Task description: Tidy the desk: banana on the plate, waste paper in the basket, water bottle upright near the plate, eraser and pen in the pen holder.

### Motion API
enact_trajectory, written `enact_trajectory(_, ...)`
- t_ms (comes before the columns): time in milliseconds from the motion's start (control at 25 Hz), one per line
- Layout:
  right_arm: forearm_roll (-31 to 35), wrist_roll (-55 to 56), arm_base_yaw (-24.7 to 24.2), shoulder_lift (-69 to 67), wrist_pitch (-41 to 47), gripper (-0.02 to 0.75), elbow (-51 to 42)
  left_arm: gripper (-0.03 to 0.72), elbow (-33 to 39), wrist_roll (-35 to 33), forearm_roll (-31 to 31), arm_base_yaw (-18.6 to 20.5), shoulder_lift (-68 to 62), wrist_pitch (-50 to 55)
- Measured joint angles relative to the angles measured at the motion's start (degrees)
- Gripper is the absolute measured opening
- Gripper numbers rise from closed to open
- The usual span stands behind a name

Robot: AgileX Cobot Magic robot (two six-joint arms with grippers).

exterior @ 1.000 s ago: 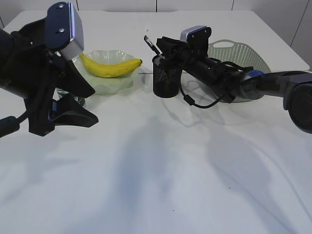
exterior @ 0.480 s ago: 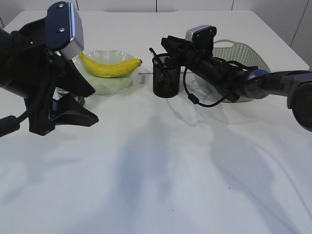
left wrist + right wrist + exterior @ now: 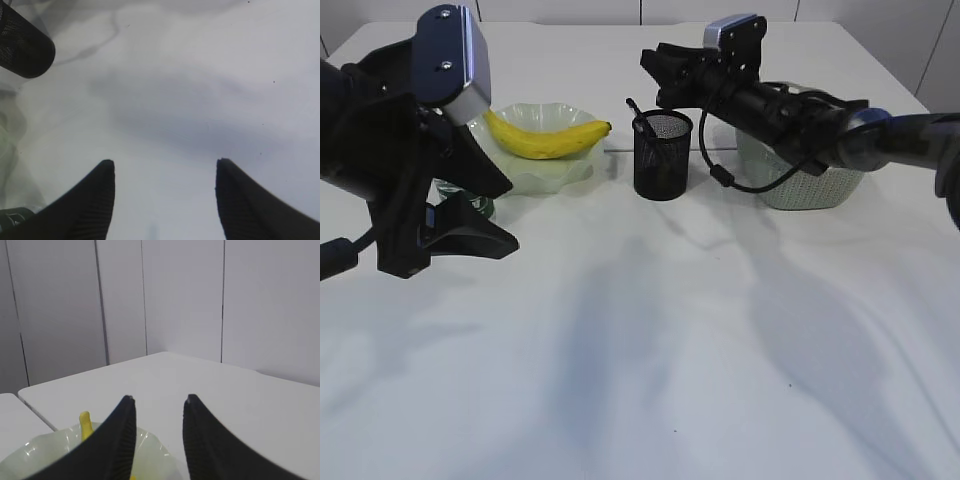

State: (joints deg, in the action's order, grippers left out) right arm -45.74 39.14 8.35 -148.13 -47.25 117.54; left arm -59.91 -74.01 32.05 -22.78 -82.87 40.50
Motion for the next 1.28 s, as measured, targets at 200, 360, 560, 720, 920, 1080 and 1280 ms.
enact_trajectory(200,-8.7,7.7,-1.4,5.0,2.9,0.246,0.0,0.455,0.0,0.7,0.0,0.0,0.0,0.0)
enact_trajectory(360,-19.1,16.7,-1.7,9.1,6.8,0.248,0.0,0.455,0.0,3.5,0.0,0.0,0.0,-0.1)
enact_trajectory(560,-34.6,31.6,-1.7,14.9,8.5,0.249,0.0,0.455,0.0,9.0,0.0,0.0,0.0,-0.1)
enact_trajectory(720,-46.4,43.9,-1.7,19.5,8.5,0.249,0.0,0.454,0.0,13.3,0.0,0.0,0.0,0.3)
enact_trajectory(920,-59.4,57.7,-1.7,24.6,7.3,0.249,0.0,0.454,0.0,16.7,-0.1,0.0,1.5,2.9)
enact_trajectory(1080,-59.5,64.1,-1.9,27.6,4.2,0.249,0.0,0.454,0.0,19.4,-1.2,0.0,4.1,4.0)
enact_trajectory(1280,-59.5,67.6,-2.1,30.3,-2.2,0.249,0.0,0.454,0.0,22.6,-3.1,0.0,7.9,5.7)
